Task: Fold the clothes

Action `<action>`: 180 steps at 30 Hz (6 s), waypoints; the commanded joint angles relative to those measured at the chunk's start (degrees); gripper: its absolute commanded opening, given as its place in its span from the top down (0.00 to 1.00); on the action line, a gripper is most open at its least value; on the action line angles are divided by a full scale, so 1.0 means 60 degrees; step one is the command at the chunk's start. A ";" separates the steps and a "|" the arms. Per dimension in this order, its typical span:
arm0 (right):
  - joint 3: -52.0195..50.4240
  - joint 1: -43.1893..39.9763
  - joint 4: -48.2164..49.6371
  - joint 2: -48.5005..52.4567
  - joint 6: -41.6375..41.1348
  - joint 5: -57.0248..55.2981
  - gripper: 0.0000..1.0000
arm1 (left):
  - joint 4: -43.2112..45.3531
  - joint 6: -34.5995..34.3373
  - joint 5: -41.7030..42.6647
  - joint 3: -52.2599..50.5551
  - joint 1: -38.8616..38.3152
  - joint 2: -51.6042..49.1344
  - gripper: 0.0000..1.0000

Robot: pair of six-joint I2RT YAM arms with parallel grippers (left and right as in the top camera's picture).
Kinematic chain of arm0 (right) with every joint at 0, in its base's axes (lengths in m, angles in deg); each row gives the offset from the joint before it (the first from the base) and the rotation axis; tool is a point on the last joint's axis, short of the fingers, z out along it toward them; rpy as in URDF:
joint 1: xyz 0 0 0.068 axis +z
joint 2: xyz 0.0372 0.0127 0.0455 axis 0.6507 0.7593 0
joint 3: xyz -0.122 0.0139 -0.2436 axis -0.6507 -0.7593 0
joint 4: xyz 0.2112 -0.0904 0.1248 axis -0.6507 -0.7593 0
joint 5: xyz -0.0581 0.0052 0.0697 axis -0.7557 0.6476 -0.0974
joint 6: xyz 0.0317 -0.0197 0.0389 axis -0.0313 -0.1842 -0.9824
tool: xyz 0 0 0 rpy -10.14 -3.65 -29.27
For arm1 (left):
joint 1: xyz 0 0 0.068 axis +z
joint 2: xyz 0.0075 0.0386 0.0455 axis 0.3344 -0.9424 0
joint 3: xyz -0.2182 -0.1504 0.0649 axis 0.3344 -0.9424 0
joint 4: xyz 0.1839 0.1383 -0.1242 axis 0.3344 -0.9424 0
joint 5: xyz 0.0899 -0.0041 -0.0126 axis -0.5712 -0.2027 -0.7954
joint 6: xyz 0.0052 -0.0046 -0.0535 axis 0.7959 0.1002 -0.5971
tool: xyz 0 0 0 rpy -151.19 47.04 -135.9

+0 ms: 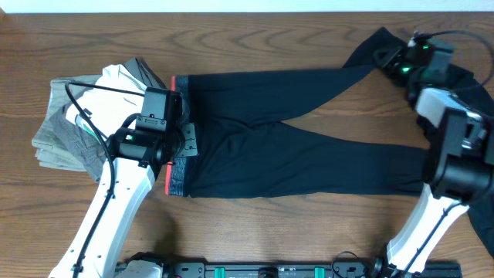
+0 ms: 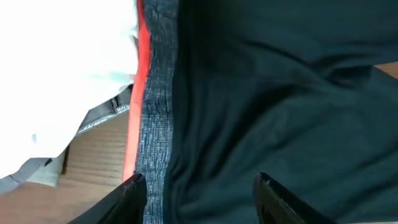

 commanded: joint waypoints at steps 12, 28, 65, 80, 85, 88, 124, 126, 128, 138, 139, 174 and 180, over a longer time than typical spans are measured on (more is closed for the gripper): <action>0.0197 -0.0452 -0.5235 -0.3559 0.0608 -0.0321 0.79 | 0.0036 0.0947 -0.0018 0.0124 -0.0004 0.0047 0.43; 0.0197 -0.0510 -0.6827 -0.3304 0.2936 -0.4452 0.36 | 0.0047 0.1086 -0.0015 0.0120 -0.0004 -0.0310 0.43; 0.1009 -0.1519 -0.7446 -0.1865 0.4473 -0.3311 0.98 | 0.0317 0.1086 -0.0015 0.0120 -0.0004 -0.0433 0.42; 0.1570 -0.0335 -1.2069 -0.3621 0.4732 -0.6535 0.94 | 0.0364 0.1089 -0.0015 0.0120 -0.0004 -0.0433 0.42; 0.1566 0.0000 -1.0506 -0.3133 0.4725 -0.6634 0.87 | 0.0357 0.1086 -0.0015 0.0120 -0.0004 -0.0433 0.42; 0.1566 0.0022 -0.9624 -0.2670 0.4710 -0.6779 0.40 | 0.0313 0.1086 -0.0015 0.0120 -0.0004 -0.0433 0.42; 0.2495 -0.5297 -0.9380 0.0346 0.2674 -0.5763 0.99 | 0.0113 0.1086 -0.0015 0.0120 -0.0004 -0.0433 0.42; 0.2652 -0.5530 -0.9486 0.0036 0.2896 -0.4732 0.97 | 0.0127 0.1086 -0.0015 0.0120 -0.0004 -0.0433 0.42; 0.2667 -0.5592 -0.9493 -0.0313 0.3220 -0.3501 0.84 | 0.0182 0.1086 -0.0015 0.0120 -0.0004 -0.0433 0.42; 0.2448 -0.4189 -1.0167 -0.0809 0.4466 -0.1916 0.54 | 0.0226 0.1086 -0.0015 0.0120 -0.0004 -0.0433 0.42; 0.2306 -0.3952 -1.0156 -0.0776 0.4462 -0.2036 0.53 | 0.0229 0.1086 -0.0015 0.0120 -0.0004 -0.0433 0.42; 0.1344 -0.1534 -1.2870 -0.4277 0.3854 -0.6499 0.98 | 0.0226 0.1089 -0.0015 0.0120 -0.0004 -0.0433 0.42; 0.1341 -0.1111 -1.3959 -0.4441 0.3854 -0.6863 0.98 | 0.0219 0.1089 -0.0015 0.0120 -0.0004 -0.0433 0.42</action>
